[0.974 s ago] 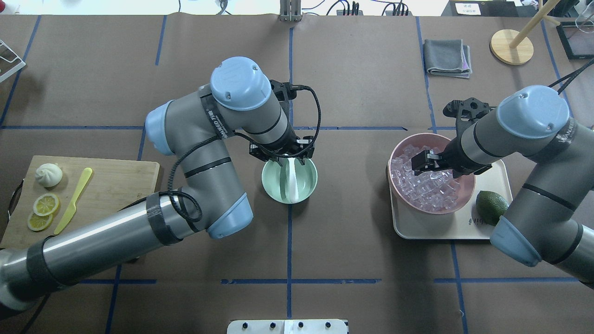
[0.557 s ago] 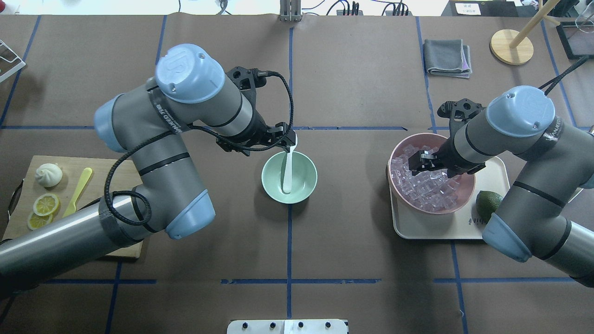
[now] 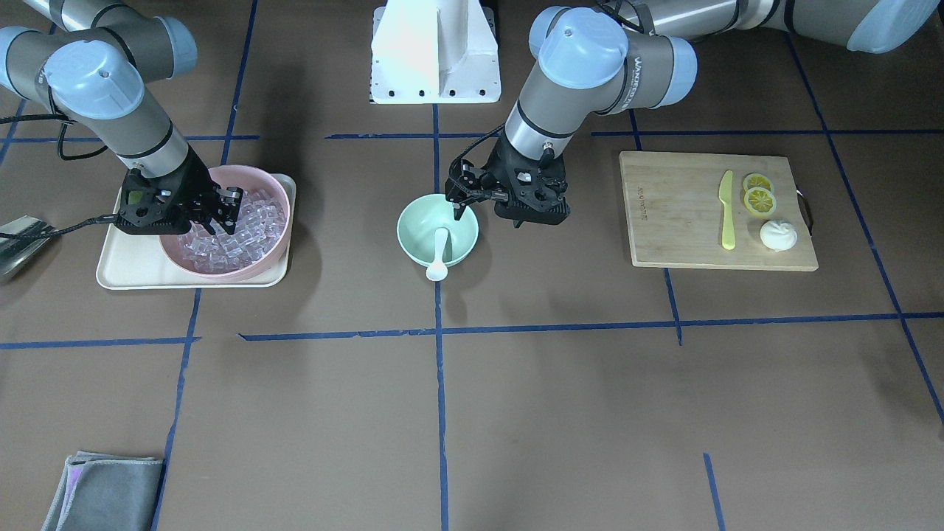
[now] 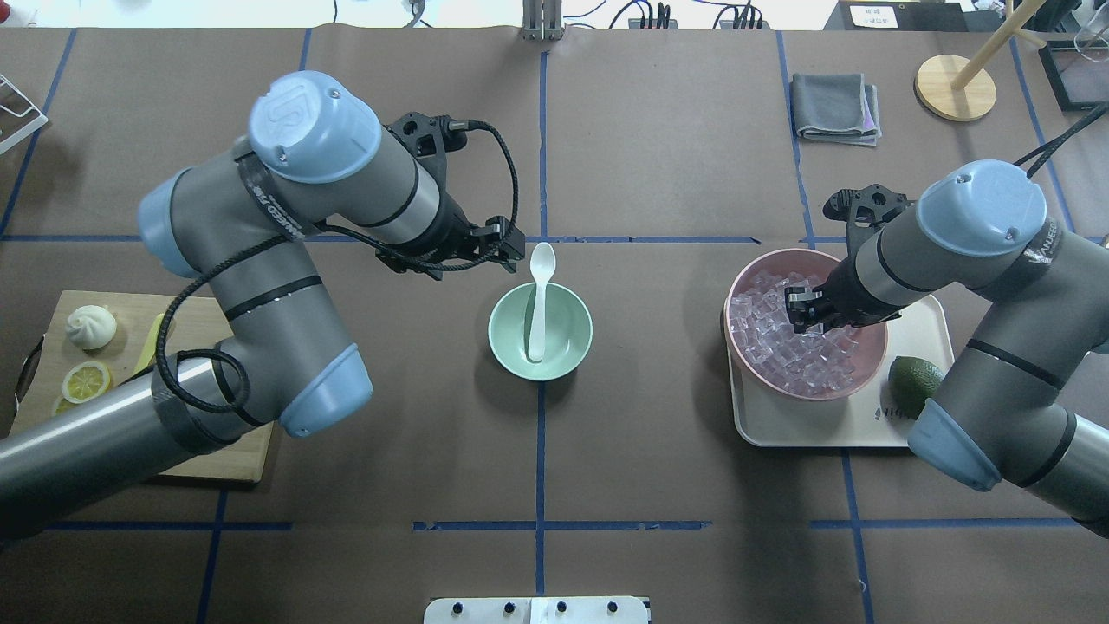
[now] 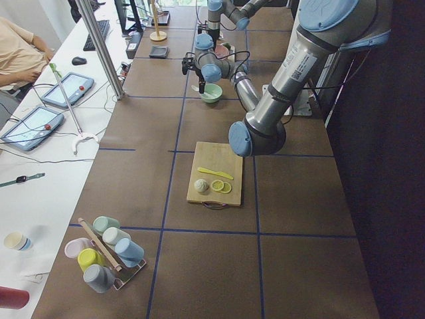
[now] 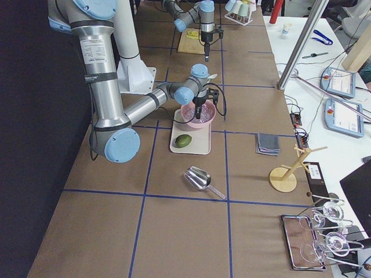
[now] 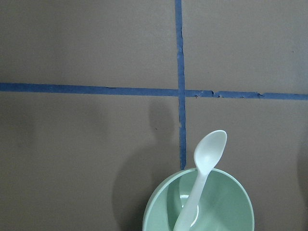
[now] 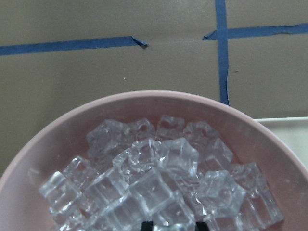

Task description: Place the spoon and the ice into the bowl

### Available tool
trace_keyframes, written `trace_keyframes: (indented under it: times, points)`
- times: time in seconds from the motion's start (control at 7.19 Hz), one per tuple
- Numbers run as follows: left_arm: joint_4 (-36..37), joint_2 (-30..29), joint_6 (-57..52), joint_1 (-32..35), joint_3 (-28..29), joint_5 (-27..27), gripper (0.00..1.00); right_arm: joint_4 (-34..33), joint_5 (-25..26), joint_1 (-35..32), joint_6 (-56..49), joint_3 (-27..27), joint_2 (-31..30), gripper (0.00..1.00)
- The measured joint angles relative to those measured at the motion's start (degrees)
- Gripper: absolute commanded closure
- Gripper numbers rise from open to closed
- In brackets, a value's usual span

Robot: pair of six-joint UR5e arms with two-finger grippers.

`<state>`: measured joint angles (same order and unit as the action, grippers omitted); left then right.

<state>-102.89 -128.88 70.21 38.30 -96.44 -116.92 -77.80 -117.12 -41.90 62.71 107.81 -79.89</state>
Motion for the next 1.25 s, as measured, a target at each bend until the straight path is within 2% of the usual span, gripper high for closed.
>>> trace_keyframes:
  times: [0.28,0.56,0.83,1.25]
  points:
    - [0.2,5.6,-6.1,6.6,-3.8,-4.8,0.00,-0.5,-1.3,-0.3,0.2,3.2,0.0,1.00]
    - [0.3,13.8,-15.2,12.5,-8.4,-9.4,0.00,-0.7,-2.8,-0.6,1.6,4.9,2.3,1.00]
    - [0.0,22.3,-23.3,15.8,-12.1,-10.7,0.00,-0.7,-2.1,2.0,9.9,1.3,10.8,1.00]
    - [-0.3,28.6,-29.5,18.0,-13.6,-10.8,0.00,-0.1,5.4,8.2,20.5,-9.9,24.7,0.97]
